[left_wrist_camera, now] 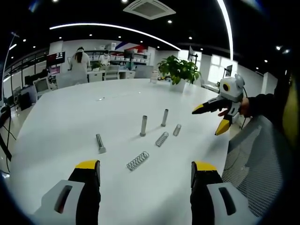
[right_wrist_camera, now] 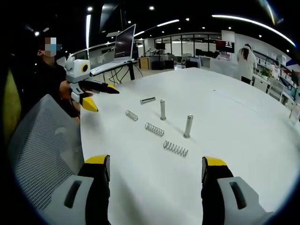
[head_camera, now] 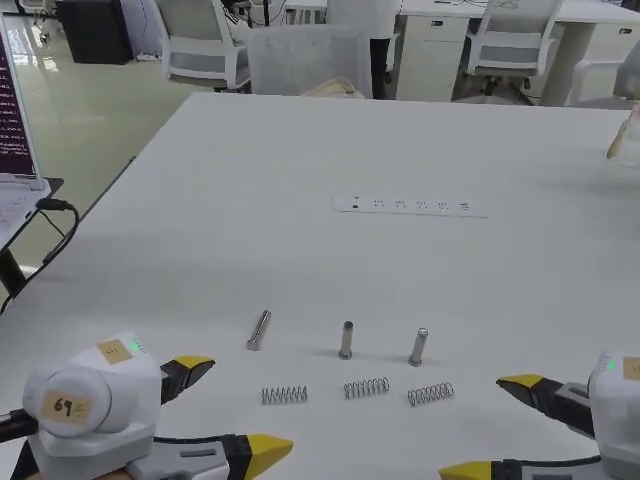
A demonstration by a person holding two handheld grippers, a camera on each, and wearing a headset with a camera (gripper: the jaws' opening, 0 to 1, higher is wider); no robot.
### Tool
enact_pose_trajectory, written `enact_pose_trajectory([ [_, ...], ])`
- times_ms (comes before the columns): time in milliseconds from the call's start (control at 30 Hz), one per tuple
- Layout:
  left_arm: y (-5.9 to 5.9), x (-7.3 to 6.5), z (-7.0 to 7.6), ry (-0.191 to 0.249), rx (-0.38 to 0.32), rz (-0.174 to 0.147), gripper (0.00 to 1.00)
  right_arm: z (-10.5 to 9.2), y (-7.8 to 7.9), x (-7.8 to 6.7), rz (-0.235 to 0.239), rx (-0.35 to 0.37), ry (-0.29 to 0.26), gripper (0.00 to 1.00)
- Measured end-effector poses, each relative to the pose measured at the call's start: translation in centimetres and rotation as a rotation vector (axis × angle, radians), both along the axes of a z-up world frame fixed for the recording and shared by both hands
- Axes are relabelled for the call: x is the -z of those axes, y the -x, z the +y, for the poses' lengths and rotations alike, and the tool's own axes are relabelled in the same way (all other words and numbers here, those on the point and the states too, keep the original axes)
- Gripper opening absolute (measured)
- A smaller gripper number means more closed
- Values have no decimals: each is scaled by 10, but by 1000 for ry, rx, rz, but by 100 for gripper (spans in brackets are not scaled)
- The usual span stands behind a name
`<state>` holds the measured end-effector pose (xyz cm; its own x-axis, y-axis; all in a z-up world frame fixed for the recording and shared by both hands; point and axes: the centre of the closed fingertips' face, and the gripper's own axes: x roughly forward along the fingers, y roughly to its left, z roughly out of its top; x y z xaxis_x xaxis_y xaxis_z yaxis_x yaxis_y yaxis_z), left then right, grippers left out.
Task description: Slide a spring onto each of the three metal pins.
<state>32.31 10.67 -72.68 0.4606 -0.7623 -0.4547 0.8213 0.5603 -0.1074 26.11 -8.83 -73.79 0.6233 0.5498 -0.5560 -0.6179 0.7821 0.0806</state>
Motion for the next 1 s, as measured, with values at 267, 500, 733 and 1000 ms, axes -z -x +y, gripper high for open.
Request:
enact_pose_trajectory([
  [267, -1, -1, -1, 2, 0, -4, 76, -1, -1, 0, -1, 3, 1, 79],
  [500, -4, -5, 0, -1, 1, -12, 75, -2, -1, -1, -4, 6, 3, 79],
  [733, -20, -11, 2, -18, -10, -29, 72, -3, -1, -2, -7, 10, 0, 79],
  [1000, -44, -19, 1, -58, -16, -67, 66, -2, -1, -1, -3, 7, 3, 79],
])
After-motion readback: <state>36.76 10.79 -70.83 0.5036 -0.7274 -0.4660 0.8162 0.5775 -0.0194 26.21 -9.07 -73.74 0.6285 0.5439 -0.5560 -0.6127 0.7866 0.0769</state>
